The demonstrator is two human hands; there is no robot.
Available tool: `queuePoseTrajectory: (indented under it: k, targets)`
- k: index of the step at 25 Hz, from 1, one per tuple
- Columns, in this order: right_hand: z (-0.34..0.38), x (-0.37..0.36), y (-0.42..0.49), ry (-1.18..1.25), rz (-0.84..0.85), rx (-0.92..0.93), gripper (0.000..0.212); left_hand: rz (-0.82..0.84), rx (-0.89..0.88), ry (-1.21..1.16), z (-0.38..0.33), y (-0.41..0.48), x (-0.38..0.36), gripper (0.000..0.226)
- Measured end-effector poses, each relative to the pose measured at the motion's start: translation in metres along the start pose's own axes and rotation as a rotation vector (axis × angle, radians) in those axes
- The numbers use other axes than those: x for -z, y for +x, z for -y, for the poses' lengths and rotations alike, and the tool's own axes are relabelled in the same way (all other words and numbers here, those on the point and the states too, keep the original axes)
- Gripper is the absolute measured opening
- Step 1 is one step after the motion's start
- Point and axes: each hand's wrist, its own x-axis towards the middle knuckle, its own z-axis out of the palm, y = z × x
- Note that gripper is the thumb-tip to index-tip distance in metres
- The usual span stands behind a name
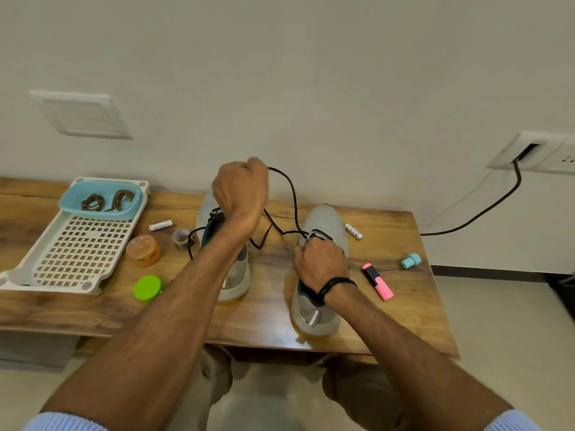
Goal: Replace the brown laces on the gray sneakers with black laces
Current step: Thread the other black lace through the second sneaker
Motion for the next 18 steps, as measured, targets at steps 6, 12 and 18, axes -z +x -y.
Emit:
queuePoseTrajectory:
  k: [6,12,18]
  targets:
    - [0.0,-0.001,0.003,-0.024,0.004,-0.012,0.027,0.493,-0.678,0.975,0.024,-0.028,-0.023,0.064]
    - [-0.002,-0.003,0.003,-0.031,-0.033,0.011,0.023,0.651,-0.714,1.087,0.027,-0.035,-0.027,0.018]
    - [-0.005,-0.001,0.001,-0.038,-0.085,-0.069,0.032,0.281,-0.406,1.004,0.013,-0.026,-0.012,0.015]
